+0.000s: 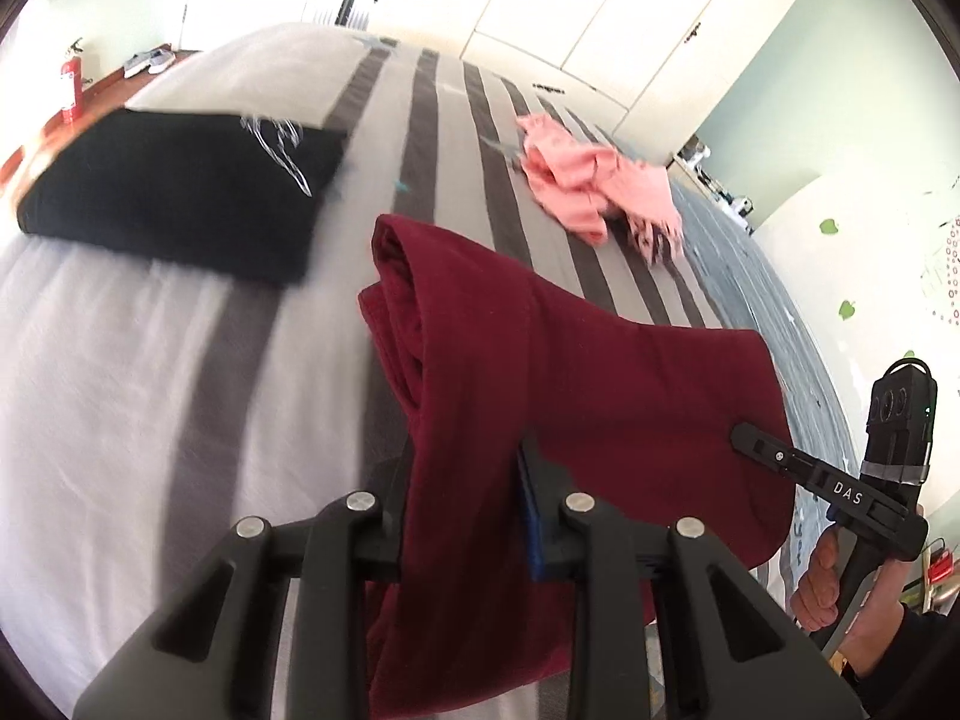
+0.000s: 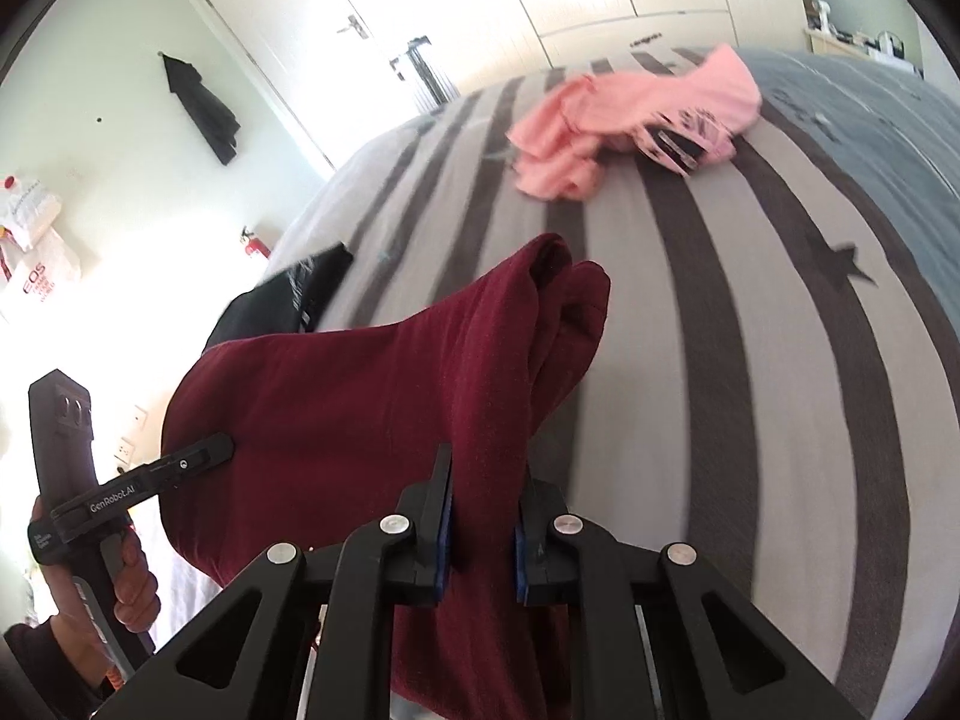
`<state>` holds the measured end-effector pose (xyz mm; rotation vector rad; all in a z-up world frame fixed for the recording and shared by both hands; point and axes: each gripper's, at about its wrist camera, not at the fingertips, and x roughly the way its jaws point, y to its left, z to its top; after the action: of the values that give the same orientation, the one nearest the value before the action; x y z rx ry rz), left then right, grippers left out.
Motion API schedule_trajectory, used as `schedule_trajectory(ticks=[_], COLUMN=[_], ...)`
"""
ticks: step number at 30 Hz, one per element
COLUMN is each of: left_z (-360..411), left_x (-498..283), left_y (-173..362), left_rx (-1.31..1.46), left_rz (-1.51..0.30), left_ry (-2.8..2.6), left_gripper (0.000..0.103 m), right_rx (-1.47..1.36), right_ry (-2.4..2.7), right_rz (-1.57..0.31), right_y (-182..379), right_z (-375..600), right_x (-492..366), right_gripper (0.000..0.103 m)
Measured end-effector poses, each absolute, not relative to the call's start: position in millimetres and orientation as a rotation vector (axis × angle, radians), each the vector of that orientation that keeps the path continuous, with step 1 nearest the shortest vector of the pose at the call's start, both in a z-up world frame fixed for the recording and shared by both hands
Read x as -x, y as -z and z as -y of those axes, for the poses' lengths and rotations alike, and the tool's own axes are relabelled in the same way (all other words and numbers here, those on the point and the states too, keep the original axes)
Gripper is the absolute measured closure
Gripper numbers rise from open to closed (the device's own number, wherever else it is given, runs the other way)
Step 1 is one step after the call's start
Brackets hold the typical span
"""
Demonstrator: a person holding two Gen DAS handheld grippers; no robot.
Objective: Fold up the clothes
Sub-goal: 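Grasp the folded dark red shirt's sides with both grippers and lift it, then carry the folded shirt and lay it onto the black garment with both grippers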
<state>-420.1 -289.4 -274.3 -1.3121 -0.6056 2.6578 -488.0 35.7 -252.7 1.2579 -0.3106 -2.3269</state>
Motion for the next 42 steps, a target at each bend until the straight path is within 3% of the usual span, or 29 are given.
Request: schedule_trajectory(ticks=[9, 19, 36, 42], left_z=[438.5, 559.4, 604.2, 604.9], left_x=[485.8, 565.3, 570.6, 569.0], left_y=[234.3, 231.2, 304.7, 318.6], left_rx=[1.296, 1.342, 1.492, 1.497], left_rz=[0.443, 0.359, 0.572, 0.558], left_ry=[-2.769, -2.820, -2.717, -2.714], left_gripper=[0.080, 0.080, 0.080, 0.076], right_rx=[-1.178, -1.178, -1.337, -1.400], right_ry=[2.290, 2.240, 2.195, 2.161], right_rz=[0.376, 0.419, 0.366, 0.353], right_y=[221.3, 227.6, 276.5, 299.5], right_z=[108.6, 255.2, 290.5, 290.1], right_x=[573.3, 652.8, 669.5, 675.1], right_gripper=[0.090, 0.090, 0.091, 0.089])
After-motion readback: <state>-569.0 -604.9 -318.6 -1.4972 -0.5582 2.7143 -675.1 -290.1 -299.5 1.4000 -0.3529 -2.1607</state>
